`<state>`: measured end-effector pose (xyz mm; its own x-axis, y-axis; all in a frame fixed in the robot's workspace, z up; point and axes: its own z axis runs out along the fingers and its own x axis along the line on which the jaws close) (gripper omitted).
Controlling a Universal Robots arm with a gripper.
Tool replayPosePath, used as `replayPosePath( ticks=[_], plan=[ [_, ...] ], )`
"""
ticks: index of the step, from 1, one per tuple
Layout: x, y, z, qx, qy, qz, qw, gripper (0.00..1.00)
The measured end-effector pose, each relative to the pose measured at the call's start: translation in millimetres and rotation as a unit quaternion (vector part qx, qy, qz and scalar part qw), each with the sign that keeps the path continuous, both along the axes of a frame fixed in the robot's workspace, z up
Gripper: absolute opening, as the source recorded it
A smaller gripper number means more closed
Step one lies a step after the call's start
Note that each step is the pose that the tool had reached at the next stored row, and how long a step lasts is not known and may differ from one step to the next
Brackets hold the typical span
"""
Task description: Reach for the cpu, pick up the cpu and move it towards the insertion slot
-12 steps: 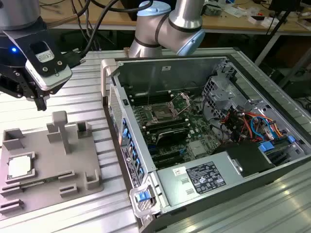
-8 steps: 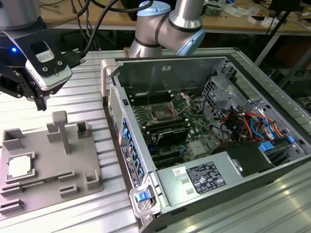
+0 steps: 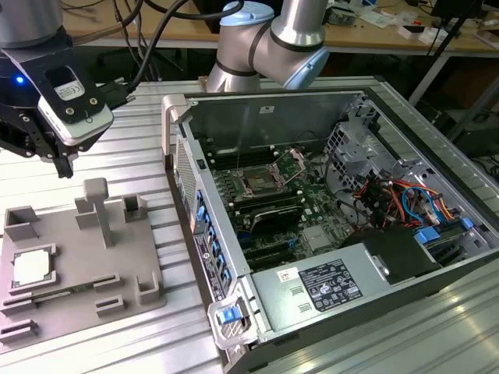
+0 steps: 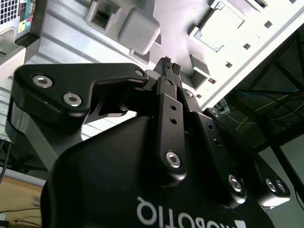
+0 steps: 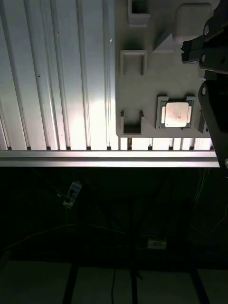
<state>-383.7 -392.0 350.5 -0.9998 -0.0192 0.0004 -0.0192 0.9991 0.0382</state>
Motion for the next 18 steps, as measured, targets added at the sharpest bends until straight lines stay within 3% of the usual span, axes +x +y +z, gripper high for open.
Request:
replayPosePath(
  ticks=[18],
  plan=[
    [-2.6,0.0,-1.2,0.0,0.0027,0.0,1.0,0.11]
  ],
)
